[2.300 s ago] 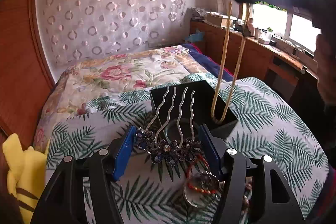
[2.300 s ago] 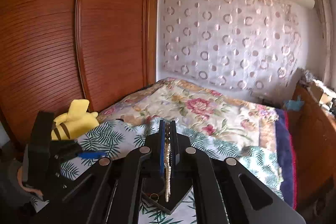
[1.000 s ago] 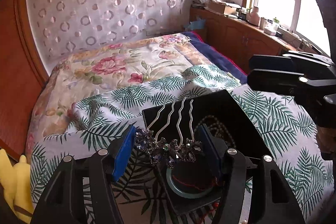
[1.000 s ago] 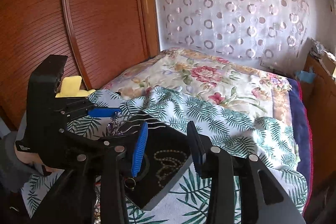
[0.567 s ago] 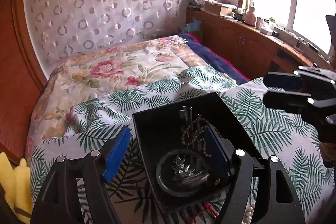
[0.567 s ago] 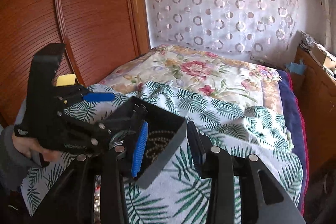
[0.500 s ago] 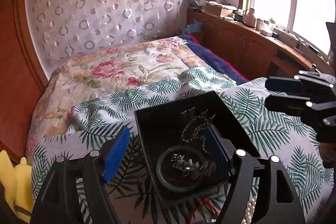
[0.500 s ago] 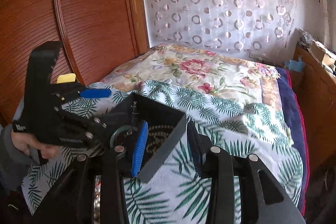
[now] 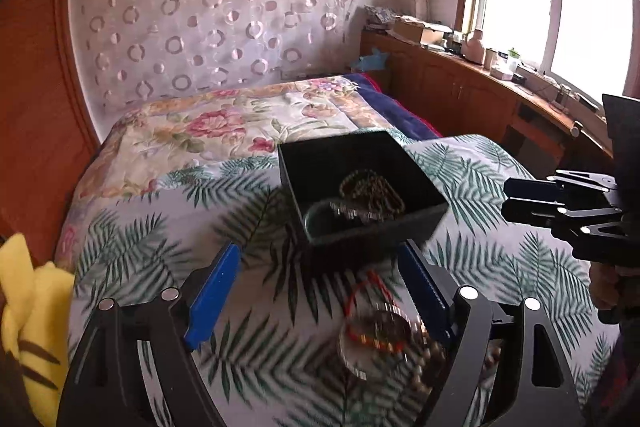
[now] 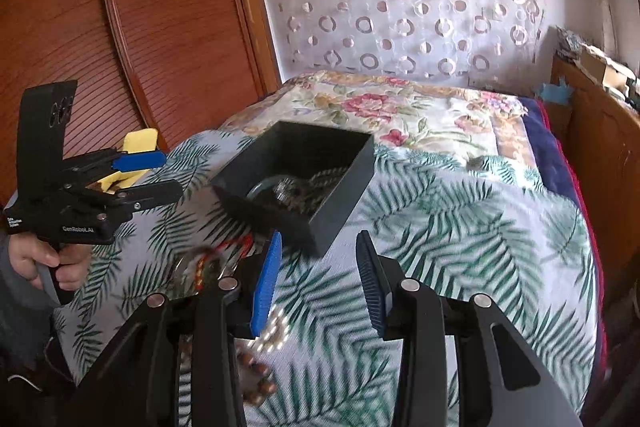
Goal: Organize jewelry
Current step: 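Withdraw both open tools from the box toward the remaining jewelry, then grasp the brown bead bracelet with the right tool while the left tool grasps the silver bangle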
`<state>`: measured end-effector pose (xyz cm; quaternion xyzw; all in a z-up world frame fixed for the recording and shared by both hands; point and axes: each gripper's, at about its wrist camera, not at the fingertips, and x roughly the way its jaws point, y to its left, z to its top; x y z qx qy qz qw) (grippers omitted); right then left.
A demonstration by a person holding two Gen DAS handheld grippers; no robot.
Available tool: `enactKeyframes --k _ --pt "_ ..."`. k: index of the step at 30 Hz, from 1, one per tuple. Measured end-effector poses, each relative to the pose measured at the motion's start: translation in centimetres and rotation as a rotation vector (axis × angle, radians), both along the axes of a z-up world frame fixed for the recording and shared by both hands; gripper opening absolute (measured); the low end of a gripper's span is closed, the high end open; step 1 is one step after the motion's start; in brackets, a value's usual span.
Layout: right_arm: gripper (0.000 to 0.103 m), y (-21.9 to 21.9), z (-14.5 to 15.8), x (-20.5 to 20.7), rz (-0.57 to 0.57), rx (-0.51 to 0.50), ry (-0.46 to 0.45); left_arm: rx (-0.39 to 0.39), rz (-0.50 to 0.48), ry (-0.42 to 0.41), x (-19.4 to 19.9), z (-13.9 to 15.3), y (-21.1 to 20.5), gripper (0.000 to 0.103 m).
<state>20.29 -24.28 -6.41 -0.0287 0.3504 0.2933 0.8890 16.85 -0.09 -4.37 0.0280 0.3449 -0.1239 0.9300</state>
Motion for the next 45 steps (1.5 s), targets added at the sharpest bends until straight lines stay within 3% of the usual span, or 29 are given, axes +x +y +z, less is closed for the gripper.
enactKeyframes --k 12,24,25,26,32,38,45 --pt "0.026 0.9 -3.9 -4.6 0.029 -0.068 0.086 -0.011 0.017 0.043 -5.7 -2.7 1.1 0.081" --pt "0.026 1.6 -6.4 -4.7 0.006 -0.106 0.146 -0.027 0.031 0.095 -7.3 -4.7 1.9 0.081" --pt "0.022 1.6 -6.4 -4.9 0.014 -0.101 0.146 -0.027 0.027 0.099 -7.2 -4.8 1.9 0.081" --pt "0.016 1.6 -6.3 -5.2 0.021 -0.101 0.146 -0.028 0.027 0.101 -7.1 -4.8 1.8 0.079" --pt "0.015 1.2 -6.0 -7.3 0.021 -0.116 0.116 -0.044 -0.002 0.133 -5.9 -5.1 1.2 0.053" --pt "0.015 0.2 -6.1 -8.6 -0.013 -0.083 0.112 -0.021 -0.033 0.153 -4.0 -5.4 -0.1 0.045" --pt "0.015 0.5 -6.6 -8.8 -0.008 -0.073 0.121 0.005 -0.038 0.165 -1.8 -5.2 -0.7 0.027"
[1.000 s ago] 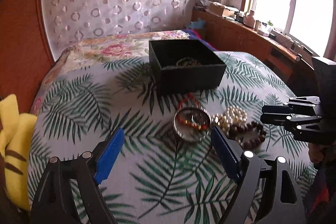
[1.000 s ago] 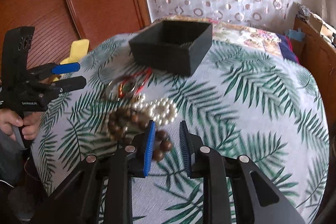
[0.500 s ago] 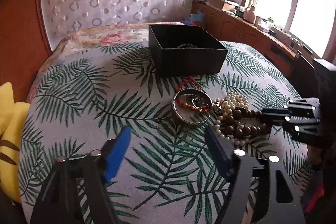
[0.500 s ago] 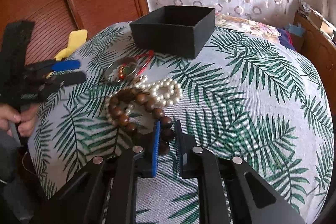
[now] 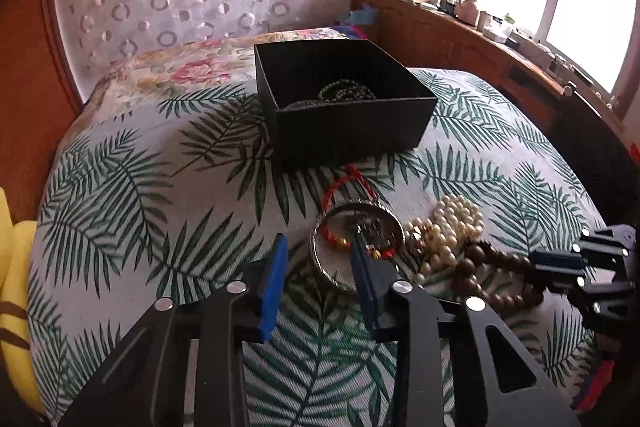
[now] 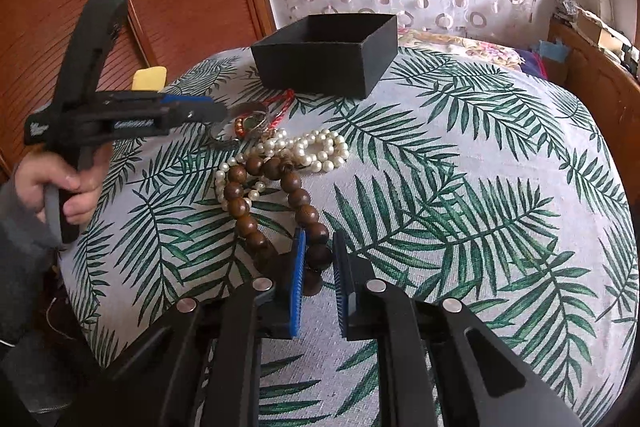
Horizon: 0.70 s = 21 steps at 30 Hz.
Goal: Organize jewelry
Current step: 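Grasp the brown bead bracelet with the right tool while the left tool grasps the silver bangle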
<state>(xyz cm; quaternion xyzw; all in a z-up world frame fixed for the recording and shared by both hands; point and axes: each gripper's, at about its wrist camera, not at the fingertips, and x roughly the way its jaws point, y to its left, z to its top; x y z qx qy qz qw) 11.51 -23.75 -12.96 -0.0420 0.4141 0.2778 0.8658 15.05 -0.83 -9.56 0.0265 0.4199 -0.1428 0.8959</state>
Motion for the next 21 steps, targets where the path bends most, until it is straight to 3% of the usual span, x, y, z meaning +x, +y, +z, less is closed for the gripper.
enactKeyframes --k 9,10,13,21 --pt "0.015 -0.2 -0.1 0.2 -0.002 0.006 0.003 0.045 -0.012 0.023 1.2 -0.8 -0.8 0.025" --pt "0.015 -0.2 -0.1 0.2 -0.002 0.008 0.004 0.045 -0.015 0.021 1.1 -0.8 -0.8 0.023" --pt "0.015 -0.2 -0.2 0.2 -0.003 0.009 0.005 0.047 -0.020 0.021 1.0 -0.8 -0.8 0.004" --pt "0.015 -0.2 -0.2 0.2 -0.003 0.007 0.004 0.029 -0.002 -0.009 -1.0 -0.5 -0.1 0.004"
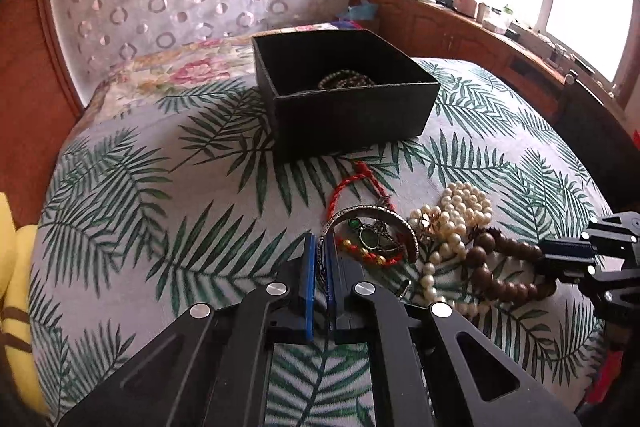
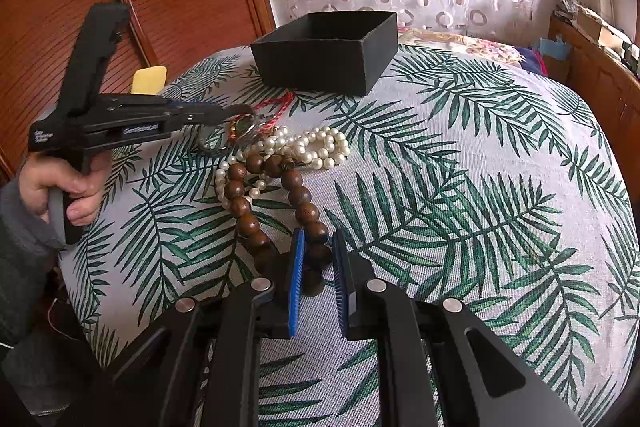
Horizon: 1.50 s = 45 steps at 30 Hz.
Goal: Organize jewelry
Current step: 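Grasp the brown bead bracelet with the right tool while the left tool grasps the silver bangle, then lift the bead bracelet with the right tool while the left tool carries the silver bangle toward the box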
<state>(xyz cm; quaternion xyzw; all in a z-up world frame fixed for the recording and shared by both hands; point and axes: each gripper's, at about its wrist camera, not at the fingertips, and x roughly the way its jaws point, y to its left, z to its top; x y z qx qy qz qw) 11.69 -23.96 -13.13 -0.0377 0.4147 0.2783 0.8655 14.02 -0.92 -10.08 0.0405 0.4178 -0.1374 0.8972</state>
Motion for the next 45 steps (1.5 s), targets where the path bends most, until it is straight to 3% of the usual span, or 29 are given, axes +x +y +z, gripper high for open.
enactKeyframes --k 14,27,30,32,35,37,38,45 --pt "0.016 0.7 0.5 0.7 0.000 -0.069 -0.015 -0.034 0.108 -0.104 -4.0 2.2 3.2 0.003" --pt "0.017 3.2 0.4 2.2 0.073 -0.169 -0.025 -0.051 0.097 -0.136 -4.8 3.3 3.4 0.003" --pt "0.022 3.5 0.4 2.6 0.085 -0.172 -0.023 -0.054 0.095 -0.145 -4.9 3.7 3.2 0.004" --pt "0.036 3.7 0.4 2.8 0.092 -0.174 -0.022 -0.059 0.093 -0.150 -5.0 4.0 3.3 0.004" --pt "0.038 4.0 0.4 2.9 0.100 -0.191 -0.036 -0.058 0.089 -0.155 -5.1 4.2 3.2 0.004" --pt "0.033 4.0 0.4 2.8 0.113 -0.192 -0.040 -0.058 0.087 -0.159 -5.2 4.3 3.2 0.004" --pt "0.016 4.0 0.5 2.9 0.119 -0.193 -0.043 -0.058 0.088 -0.160 -5.3 4.3 3.2 0.004" --pt "0.015 3.2 3.5 2.2 0.121 -0.111 -0.103 -0.061 0.094 -0.172 -5.1 5.0 3.4 0.004"
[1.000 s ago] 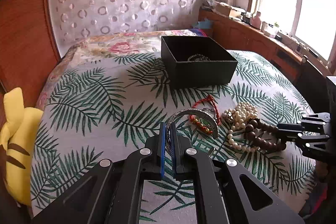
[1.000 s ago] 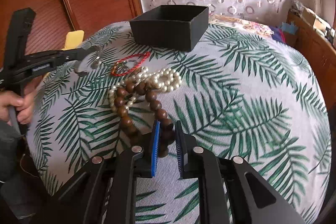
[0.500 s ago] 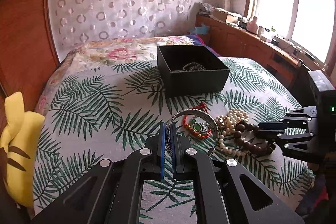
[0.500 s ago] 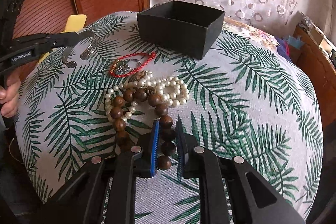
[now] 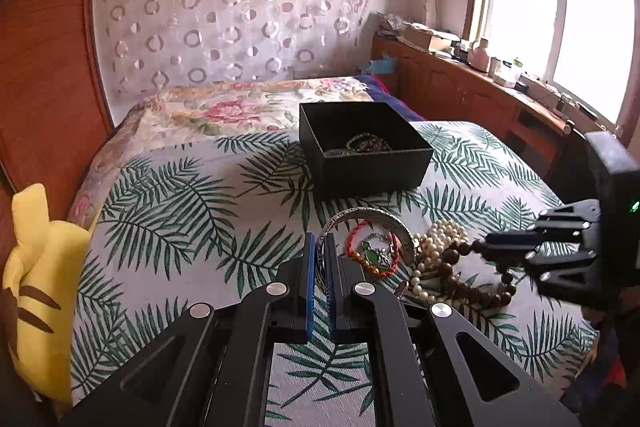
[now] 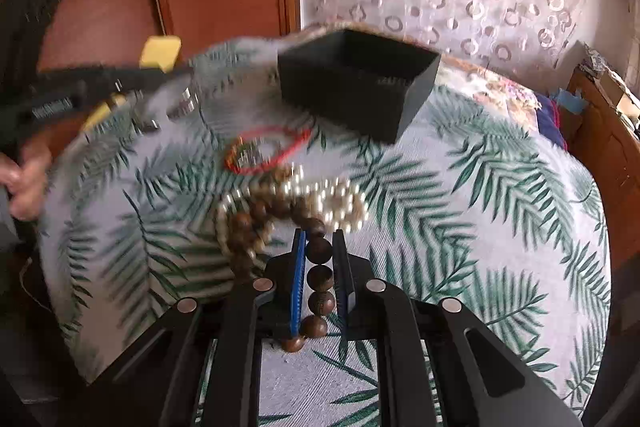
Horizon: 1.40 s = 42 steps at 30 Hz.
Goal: Organize jewelry
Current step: 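Lift the bead bracelet with the right tool while the left tool carries the silver bangle toward the box, then lower the bead bracelet and silver bangle into the black box and open both tools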
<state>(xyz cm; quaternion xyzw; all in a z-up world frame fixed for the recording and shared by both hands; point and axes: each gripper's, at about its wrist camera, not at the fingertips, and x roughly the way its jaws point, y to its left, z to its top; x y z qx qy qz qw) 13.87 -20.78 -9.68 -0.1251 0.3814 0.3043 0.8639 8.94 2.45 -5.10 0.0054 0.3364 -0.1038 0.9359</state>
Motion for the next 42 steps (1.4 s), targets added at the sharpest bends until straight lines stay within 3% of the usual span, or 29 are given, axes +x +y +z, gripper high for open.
enactKeyframes --k 11,26,33,42 --pt "0.015 -0.3 7.8 -0.1 0.017 0.057 -0.161 0.004 -0.003 -0.037 1.1 1.5 -0.2 0.004" --pt "0.015 1.2 12.3 5.2 -0.002 0.028 -0.262 0.018 -0.007 -0.067 4.5 2.9 -1.7 0.004" --pt "0.015 2.5 12.8 8.6 -0.021 0.026 -0.264 0.026 -0.012 -0.078 6.1 3.3 -2.1 0.004" --pt "0.015 3.6 9.9 12.6 -0.050 0.034 -0.155 0.034 -0.016 -0.070 8.8 3.5 -2.8 0.004"
